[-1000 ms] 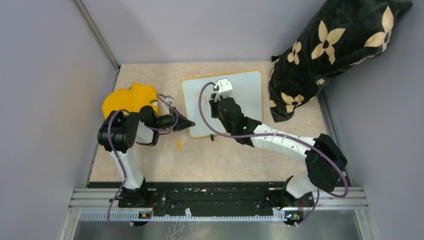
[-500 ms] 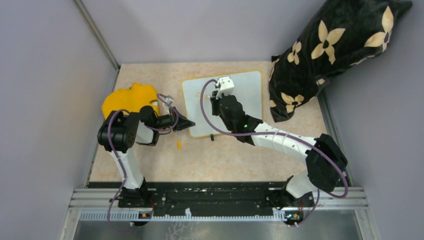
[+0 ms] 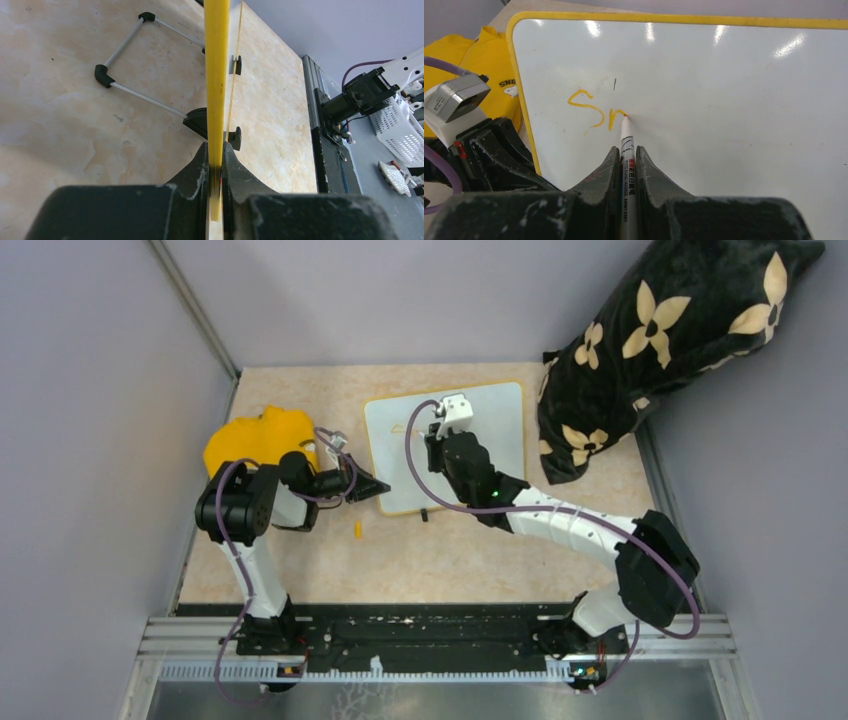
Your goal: Write a sentence on the whiteboard
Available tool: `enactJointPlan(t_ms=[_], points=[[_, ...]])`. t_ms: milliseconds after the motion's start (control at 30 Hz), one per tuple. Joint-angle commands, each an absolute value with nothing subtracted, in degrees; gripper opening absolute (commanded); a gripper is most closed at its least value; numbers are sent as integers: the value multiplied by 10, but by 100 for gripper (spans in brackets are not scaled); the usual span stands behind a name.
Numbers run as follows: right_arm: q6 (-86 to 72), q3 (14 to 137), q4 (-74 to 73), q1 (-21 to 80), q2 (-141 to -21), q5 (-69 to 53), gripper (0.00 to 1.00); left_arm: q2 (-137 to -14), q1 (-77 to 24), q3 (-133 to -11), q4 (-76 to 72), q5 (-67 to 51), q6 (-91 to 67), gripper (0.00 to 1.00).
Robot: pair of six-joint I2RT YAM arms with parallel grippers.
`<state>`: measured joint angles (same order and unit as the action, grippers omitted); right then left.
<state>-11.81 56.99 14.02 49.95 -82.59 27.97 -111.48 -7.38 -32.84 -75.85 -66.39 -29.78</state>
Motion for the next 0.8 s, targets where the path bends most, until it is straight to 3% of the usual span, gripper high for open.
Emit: enactJointPlan(t_ms=[0, 767], points=[[-122, 560, 142, 488, -808, 294, 0, -1126, -74, -323, -746, -651, -273, 0], [-138, 539, 138, 489, -798, 278, 0, -1126, -74, -323, -745, -650, -273, 0]])
